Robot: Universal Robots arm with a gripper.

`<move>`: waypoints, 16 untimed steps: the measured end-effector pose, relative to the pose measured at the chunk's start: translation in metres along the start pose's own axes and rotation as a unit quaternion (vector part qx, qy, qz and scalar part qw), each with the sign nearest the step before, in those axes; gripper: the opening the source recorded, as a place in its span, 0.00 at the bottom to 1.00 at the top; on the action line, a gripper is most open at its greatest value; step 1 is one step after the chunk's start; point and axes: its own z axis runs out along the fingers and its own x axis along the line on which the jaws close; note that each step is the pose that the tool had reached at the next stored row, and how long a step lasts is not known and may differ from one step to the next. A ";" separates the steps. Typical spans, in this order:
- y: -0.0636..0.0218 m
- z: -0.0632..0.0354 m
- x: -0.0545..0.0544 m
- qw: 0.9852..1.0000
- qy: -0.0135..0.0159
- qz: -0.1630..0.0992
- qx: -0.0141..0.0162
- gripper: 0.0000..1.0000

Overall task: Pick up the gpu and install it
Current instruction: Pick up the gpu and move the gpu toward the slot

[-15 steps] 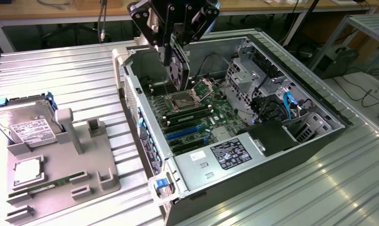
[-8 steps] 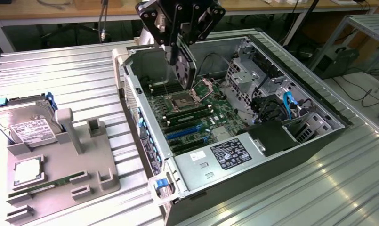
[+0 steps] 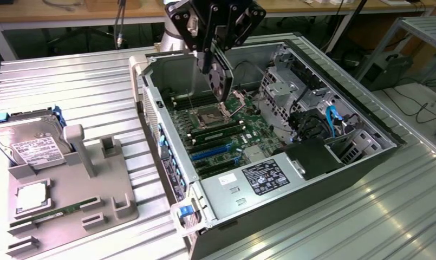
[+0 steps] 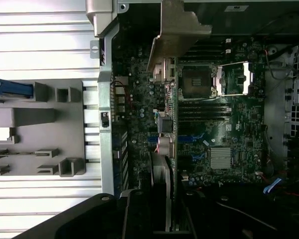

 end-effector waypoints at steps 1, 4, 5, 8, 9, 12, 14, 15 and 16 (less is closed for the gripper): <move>0.0000 0.0000 -0.001 1.000 0.000 0.000 0.000 0.27; 0.0001 0.0000 -0.005 1.000 0.000 0.000 0.000 0.27; 0.0001 0.0001 -0.006 1.000 0.000 0.000 0.000 0.27; 0.0002 0.0001 -0.011 1.000 0.000 0.000 0.000 0.27; 0.0002 0.0001 -0.012 1.000 0.000 0.000 0.000 0.27; 0.0003 0.0001 -0.016 1.000 0.000 0.000 0.000 0.27; 0.0004 0.0002 -0.020 1.000 0.000 0.000 0.000 0.27; 0.0004 0.0001 -0.021 1.000 0.000 0.000 0.000 0.27; 0.0005 0.0002 -0.023 1.000 0.000 0.000 0.000 0.27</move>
